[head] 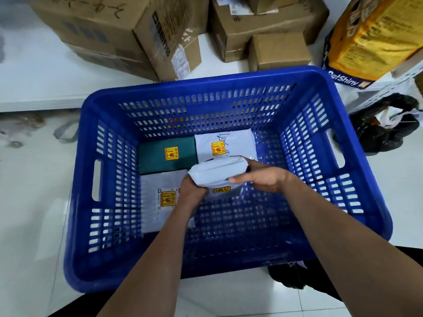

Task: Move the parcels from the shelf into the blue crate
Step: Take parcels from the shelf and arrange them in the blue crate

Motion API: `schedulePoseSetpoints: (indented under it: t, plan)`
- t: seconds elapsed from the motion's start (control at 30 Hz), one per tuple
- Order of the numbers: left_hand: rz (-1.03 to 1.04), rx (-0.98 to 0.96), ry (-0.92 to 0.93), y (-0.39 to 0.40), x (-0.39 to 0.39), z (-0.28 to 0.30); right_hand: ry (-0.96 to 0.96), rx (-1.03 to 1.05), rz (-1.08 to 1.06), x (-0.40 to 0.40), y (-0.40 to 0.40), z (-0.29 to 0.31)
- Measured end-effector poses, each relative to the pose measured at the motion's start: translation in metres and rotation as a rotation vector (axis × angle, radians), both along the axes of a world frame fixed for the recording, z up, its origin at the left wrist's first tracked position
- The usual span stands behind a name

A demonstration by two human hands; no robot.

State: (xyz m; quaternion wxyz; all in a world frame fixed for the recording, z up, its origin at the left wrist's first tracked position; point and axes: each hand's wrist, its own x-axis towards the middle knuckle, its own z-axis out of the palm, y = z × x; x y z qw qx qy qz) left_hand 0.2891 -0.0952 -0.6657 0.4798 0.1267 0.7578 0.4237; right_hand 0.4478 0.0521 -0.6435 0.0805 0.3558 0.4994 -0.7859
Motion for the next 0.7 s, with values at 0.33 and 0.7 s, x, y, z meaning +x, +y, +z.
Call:
schedulePoseSetpoints:
  t: [0.33, 0.7]
  plan:
    - [-0.164, 0.183, -0.056, 0.002, 0.004, 0.009, -0.063, 0.118, -0.398, 0.007, -0.016, -0.012]
    - [-0.51, 0.266, 1.323, 0.025, 0.019, 0.023, -0.153, 0.234, -0.458, -0.009, -0.028, -0.016]
